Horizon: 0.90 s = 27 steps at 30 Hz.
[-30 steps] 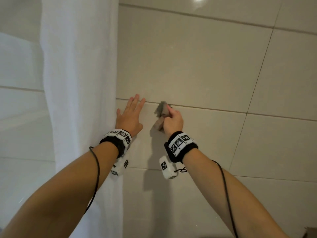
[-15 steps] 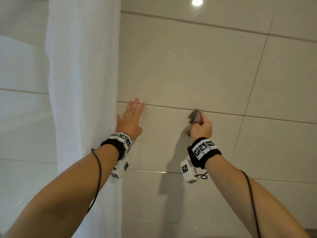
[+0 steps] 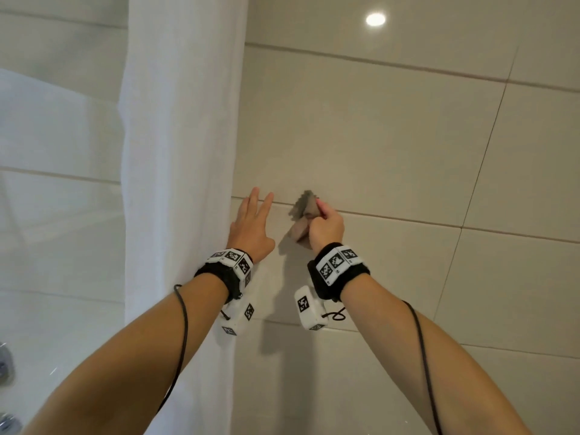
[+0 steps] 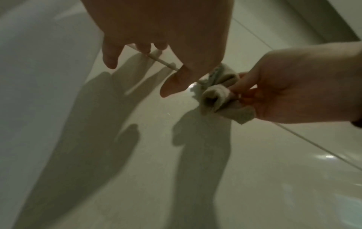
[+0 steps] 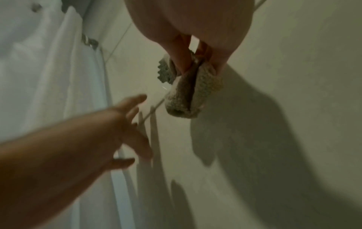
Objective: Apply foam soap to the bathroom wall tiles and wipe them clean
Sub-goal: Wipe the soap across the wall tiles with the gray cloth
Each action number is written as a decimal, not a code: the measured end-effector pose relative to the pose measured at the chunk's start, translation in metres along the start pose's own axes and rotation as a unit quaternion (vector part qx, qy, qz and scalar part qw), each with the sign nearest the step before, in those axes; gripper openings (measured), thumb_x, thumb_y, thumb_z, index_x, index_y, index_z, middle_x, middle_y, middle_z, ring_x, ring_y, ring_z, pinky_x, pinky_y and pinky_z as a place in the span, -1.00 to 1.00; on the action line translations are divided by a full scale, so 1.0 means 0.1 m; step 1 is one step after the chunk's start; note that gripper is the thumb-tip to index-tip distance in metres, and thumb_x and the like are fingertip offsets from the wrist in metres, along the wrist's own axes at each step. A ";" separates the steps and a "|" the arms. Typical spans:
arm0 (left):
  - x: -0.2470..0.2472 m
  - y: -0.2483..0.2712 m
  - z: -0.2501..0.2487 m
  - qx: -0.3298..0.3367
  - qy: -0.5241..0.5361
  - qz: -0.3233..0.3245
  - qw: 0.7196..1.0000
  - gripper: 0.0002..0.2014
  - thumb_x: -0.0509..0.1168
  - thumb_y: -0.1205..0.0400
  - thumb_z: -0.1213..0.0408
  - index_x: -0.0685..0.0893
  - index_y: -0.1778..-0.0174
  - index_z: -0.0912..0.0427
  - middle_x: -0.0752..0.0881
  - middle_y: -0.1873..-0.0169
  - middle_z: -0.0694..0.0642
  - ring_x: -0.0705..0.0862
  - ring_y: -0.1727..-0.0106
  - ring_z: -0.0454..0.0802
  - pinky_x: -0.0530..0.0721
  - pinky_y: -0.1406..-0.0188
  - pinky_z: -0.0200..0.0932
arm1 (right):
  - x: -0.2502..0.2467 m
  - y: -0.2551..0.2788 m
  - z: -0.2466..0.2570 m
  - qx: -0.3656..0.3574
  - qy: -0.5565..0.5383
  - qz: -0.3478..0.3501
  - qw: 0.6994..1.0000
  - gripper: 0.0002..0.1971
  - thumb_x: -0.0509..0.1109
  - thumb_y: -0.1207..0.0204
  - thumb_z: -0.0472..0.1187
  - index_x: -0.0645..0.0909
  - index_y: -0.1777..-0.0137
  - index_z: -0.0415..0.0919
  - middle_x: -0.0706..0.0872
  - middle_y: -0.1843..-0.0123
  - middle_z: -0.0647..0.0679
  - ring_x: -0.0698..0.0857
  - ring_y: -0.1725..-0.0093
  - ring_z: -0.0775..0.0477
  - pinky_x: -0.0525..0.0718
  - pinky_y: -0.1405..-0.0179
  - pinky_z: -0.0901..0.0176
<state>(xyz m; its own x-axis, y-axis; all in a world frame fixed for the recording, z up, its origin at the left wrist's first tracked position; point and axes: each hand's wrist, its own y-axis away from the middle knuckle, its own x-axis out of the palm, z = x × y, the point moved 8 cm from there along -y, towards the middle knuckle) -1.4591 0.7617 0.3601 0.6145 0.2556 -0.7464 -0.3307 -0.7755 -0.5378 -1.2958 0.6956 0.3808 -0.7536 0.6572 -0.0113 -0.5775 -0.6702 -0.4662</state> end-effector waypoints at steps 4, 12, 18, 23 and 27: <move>-0.05 -0.03 -0.09 -0.007 -0.028 -0.008 1.000 0.10 0.25 -0.43 0.53 -0.21 -0.75 -0.25 -0.51 -0.69 -0.05 -0.39 -0.74 0.06 0.07 -0.68 0.43 | -0.60 -0.24 0.42 -0.031 -0.028 -0.098 0.994 -0.46 0.17 -0.52 -0.54 0.64 -0.42 -0.16 0.70 -0.26 -0.02 0.63 -0.23 0.03 0.47 -0.20 0.38; -0.18 -0.43 -1.08 0.065 -0.164 -0.058 0.983 -0.02 0.33 -0.61 -0.12 -0.31 -0.70 -0.36 -0.59 -0.65 0.11 -0.46 -0.71 0.29 -0.17 -0.59 0.58 | -1.80 -0.40 0.42 -0.001 -0.005 -0.201 0.980 -0.49 0.15 -0.56 -0.47 0.66 -0.40 -0.09 0.73 -0.20 -0.01 0.67 -0.13 -0.05 0.55 -0.08 0.27; -0.19 -0.56 -2.02 0.132 -0.096 -0.085 0.983 -0.18 0.21 -0.62 -0.25 -0.12 -0.72 -0.36 -0.18 -0.77 0.17 0.22 -0.70 0.21 0.30 -0.46 0.48 | -2.50 -0.25 0.48 0.020 0.039 -0.248 0.968 -0.51 0.15 -0.59 -0.47 0.64 -0.42 -0.13 0.74 -0.22 -0.08 0.64 -0.08 -0.06 0.53 -0.08 0.28; -0.09 -0.31 -2.51 0.146 -0.058 -0.081 0.984 -0.33 0.22 -0.61 -0.23 0.19 -0.64 -0.28 0.42 -0.54 0.18 0.46 -0.46 0.22 0.46 -0.30 0.30 | -3.01 -0.05 0.62 0.031 0.050 -0.262 0.963 -0.51 0.15 -0.58 -0.47 0.66 -0.40 -0.10 0.73 -0.24 -0.07 0.60 -0.06 -0.03 0.49 -0.08 0.30; 0.05 0.00 -2.88 0.142 -0.036 -0.067 0.987 -0.35 0.28 -0.59 -0.19 0.28 -0.61 -0.25 0.40 -0.52 0.19 0.43 -0.48 0.23 0.50 -0.29 0.28 | -3.50 0.17 0.72 0.027 0.051 -0.245 0.968 -0.53 0.16 -0.58 -0.47 0.67 -0.37 -0.11 0.72 -0.12 -0.03 0.61 -0.04 -0.01 0.49 -0.05 0.30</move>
<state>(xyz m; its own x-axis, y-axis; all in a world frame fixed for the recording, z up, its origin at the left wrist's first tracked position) -1.2496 0.5963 0.4692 0.6170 0.3930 -0.6818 -0.4433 -0.5423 -0.7137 -1.0645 0.4300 0.4406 -0.3529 0.9291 0.1110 -0.8750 -0.2857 -0.3908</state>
